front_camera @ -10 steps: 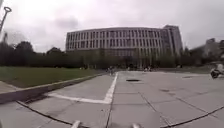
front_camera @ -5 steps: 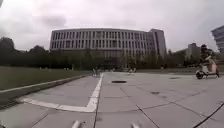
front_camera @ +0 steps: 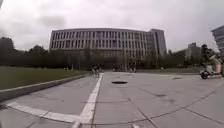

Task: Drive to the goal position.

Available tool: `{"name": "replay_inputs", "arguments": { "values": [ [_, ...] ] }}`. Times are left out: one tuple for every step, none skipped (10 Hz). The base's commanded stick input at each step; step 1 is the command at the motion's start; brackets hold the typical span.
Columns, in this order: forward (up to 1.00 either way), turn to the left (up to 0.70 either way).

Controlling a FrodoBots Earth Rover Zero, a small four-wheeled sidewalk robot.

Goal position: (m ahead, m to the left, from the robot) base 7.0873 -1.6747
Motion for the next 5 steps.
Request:
{"name": "replay_inputs", "arguments": {
  "values": [
    [0.7,0.0],
    [0.7,0.0],
    [0.7,0.0],
    [0.7,0.0],
    [0.7,0.0]
  ]
}}
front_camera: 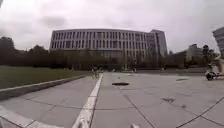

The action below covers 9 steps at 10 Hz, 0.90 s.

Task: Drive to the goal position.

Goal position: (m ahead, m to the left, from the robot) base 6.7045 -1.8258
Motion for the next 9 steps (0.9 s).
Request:
{"name": "replay_inputs", "arguments": {
  "values": [
    [0.7,0.0],
    [0.7,0.0],
    [0.7,0.0],
    [0.7,0.0],
    [0.7,0.0],
    [0.7,0.0],
    [0.7,0.0],
    [0.7,0.0],
    [0.7,0.0]
  ]
}}
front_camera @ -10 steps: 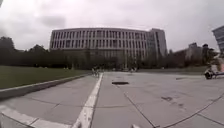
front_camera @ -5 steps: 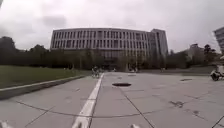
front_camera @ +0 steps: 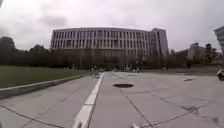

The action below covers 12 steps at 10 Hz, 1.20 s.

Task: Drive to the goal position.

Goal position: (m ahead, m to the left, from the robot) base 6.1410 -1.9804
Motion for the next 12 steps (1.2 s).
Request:
{"name": "replay_inputs", "arguments": {
  "values": [
    [0.7,0.0],
    [0.7,0.0],
    [0.7,0.0],
    [0.7,0.0],
    [0.7,0.0],
    [0.7,0.0],
    [0.7,0.0],
    [0.7,0.0],
    [0.7,0.0],
    [0.7,0.0],
    [0.7,0.0],
    [0.7,0.0]
  ]
}}
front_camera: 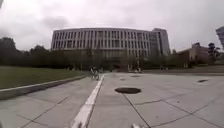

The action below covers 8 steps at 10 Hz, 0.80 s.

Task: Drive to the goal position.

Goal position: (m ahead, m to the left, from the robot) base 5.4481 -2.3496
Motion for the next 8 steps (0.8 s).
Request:
{"name": "replay_inputs", "arguments": {
  "values": [
    [0.7,0.0],
    [0.7,0.0],
    [0.7,0.0],
    [0.7,0.0],
    [0.7,0.0],
    [0.7,0.0],
    [0.7,0.07],
    [0.7,0.14]
  ]
}}
